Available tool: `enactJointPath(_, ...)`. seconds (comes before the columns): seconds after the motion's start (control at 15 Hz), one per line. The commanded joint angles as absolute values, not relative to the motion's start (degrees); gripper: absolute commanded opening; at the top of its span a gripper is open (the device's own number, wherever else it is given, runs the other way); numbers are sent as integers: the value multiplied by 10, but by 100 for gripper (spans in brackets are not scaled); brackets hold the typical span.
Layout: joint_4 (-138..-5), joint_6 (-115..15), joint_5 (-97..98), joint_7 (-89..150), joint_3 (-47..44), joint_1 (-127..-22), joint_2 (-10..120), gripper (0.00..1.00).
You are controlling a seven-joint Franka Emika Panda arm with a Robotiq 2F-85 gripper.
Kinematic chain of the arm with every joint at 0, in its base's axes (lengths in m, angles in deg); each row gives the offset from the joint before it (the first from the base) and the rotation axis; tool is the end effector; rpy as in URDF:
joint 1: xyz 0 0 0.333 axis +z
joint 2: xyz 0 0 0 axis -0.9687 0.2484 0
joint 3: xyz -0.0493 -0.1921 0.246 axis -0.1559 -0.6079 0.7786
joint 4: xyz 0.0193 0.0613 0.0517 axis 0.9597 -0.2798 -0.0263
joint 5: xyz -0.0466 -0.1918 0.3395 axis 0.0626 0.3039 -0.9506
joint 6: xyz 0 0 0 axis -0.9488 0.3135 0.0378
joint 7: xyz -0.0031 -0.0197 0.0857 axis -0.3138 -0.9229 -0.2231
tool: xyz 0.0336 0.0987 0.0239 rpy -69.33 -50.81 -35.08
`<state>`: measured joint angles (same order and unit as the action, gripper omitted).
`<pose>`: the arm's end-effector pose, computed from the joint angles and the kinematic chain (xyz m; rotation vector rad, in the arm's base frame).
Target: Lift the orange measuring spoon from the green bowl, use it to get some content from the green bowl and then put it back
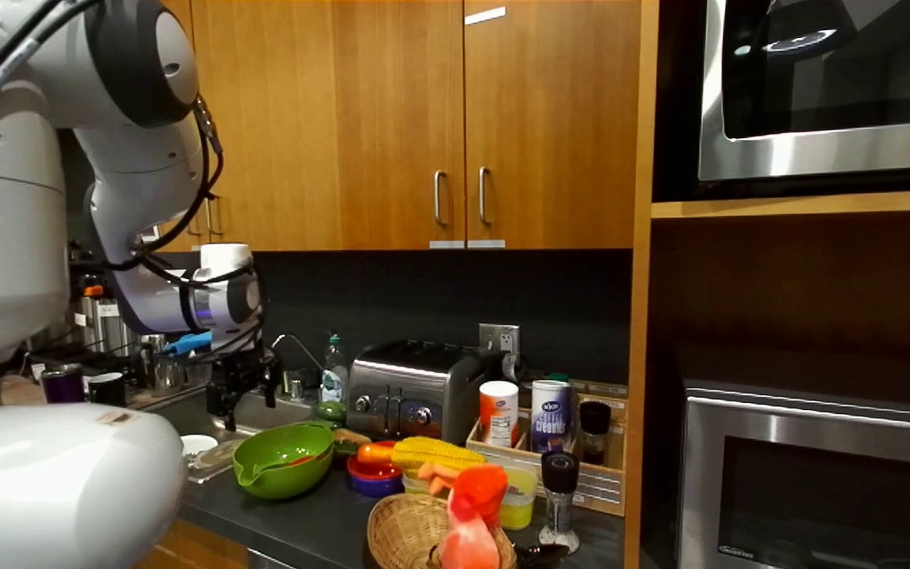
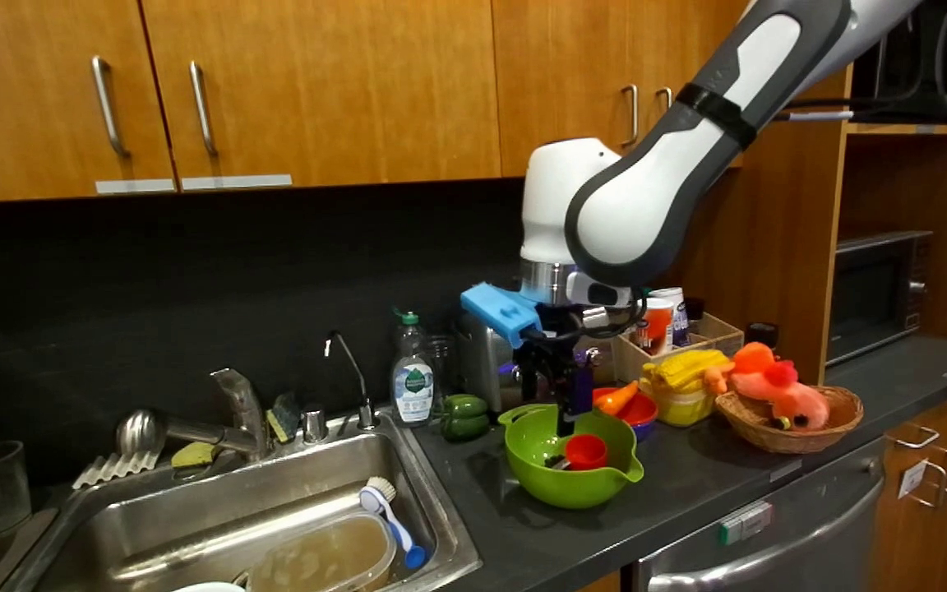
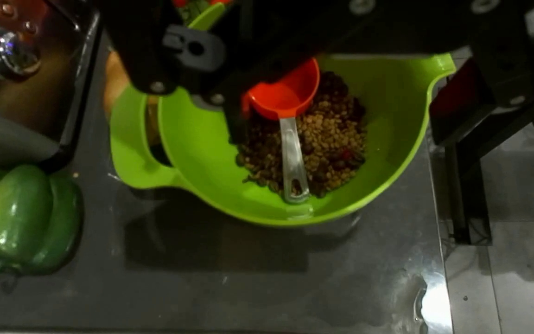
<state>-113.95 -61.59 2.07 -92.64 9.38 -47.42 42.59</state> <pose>0.4253 0.3010 0.3167 -2.1392 2.1125 -0.0863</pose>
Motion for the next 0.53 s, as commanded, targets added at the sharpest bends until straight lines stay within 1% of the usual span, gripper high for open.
enactJointPath(0.0, -1141, -617, 21, -927, 125, -527, 405, 100)
enactJointPath(0.27, -1099, -619, -17, -881, 135, -563, 437, 100)
enactJointPath(0.47, -1072, -649, -77, -822, 140, -579, 476, 100)
